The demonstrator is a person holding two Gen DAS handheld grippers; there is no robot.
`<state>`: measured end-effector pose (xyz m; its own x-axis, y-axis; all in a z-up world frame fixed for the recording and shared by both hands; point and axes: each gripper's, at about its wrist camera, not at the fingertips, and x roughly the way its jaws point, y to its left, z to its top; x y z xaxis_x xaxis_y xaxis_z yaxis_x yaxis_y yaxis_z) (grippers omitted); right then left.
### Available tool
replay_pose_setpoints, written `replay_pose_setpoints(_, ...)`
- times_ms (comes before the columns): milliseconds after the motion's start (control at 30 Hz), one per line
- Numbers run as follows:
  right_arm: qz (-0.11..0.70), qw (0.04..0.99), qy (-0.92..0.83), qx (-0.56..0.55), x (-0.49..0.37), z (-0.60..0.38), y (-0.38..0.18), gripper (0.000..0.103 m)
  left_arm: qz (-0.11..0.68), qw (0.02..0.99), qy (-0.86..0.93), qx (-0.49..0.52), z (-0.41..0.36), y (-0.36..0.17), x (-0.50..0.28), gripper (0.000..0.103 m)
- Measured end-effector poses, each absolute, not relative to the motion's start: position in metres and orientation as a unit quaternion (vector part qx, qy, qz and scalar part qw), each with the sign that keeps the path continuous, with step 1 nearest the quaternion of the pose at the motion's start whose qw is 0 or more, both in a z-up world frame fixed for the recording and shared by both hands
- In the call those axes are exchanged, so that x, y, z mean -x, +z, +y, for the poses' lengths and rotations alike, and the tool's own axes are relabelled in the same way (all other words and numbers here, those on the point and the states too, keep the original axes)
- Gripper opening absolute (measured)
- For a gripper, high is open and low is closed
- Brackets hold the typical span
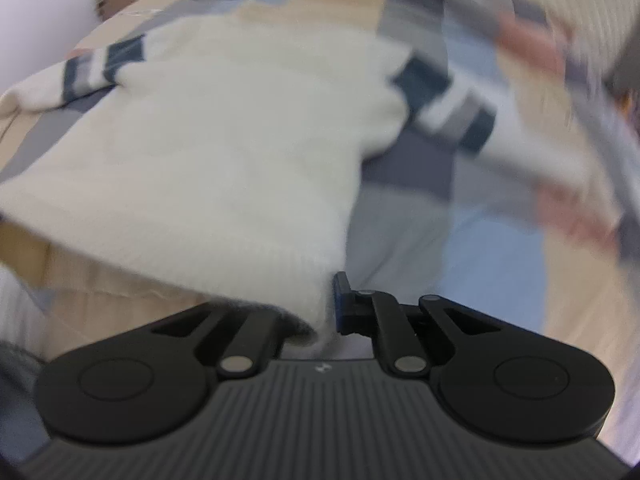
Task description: Fold large clothes
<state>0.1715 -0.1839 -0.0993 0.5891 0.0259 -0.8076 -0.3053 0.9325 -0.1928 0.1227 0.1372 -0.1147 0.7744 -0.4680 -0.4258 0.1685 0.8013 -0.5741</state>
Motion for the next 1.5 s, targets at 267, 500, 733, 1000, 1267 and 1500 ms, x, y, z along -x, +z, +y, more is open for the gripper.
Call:
replay_pose_setpoints(267, 0.476, 0.819, 0.143, 0.287, -0.162, -0.192, -0.116, 0.007, 0.353, 0.891, -0.186, 0.217, 0.114, -0.131, -0.125, 0.006)
replay_pose_setpoints(500, 0.519, 0.797, 0.161, 0.264, -0.167, -0.194, -0.140, 0.010, 0.419, 0.871, -0.164, 0.197, 0.108, -0.153, -0.132, 0.007)
replay_pose_setpoints(733, 0.523, 0.802, 0.172, 0.230, -0.166, -0.203, -0.130, 0.026, 0.434, 0.861, -0.158, 0.211, 0.115, -0.148, -0.125, 0.024)
replay_pose_setpoints(1000, 0.514, 0.823, 0.159, 0.182, -0.165, -0.222, -0.120, 0.055, 0.449, 0.839, -0.194, 0.238, 0.130, -0.136, -0.101, 0.075)
replay_pose_setpoints(1267, 0.534, 0.785, 0.204, 0.238, -0.172, -0.209, -0.155, 0.057, 0.432, 0.846, -0.172, 0.261, 0.149, -0.114, -0.096, 0.075)
replay_pose_setpoints(1500, 0.500, 0.732, 0.258, 0.384, -0.175, -0.177, -0.175, 0.079, 0.427, 0.850, -0.104, 0.289, 0.173, -0.121, -0.108, 0.075)
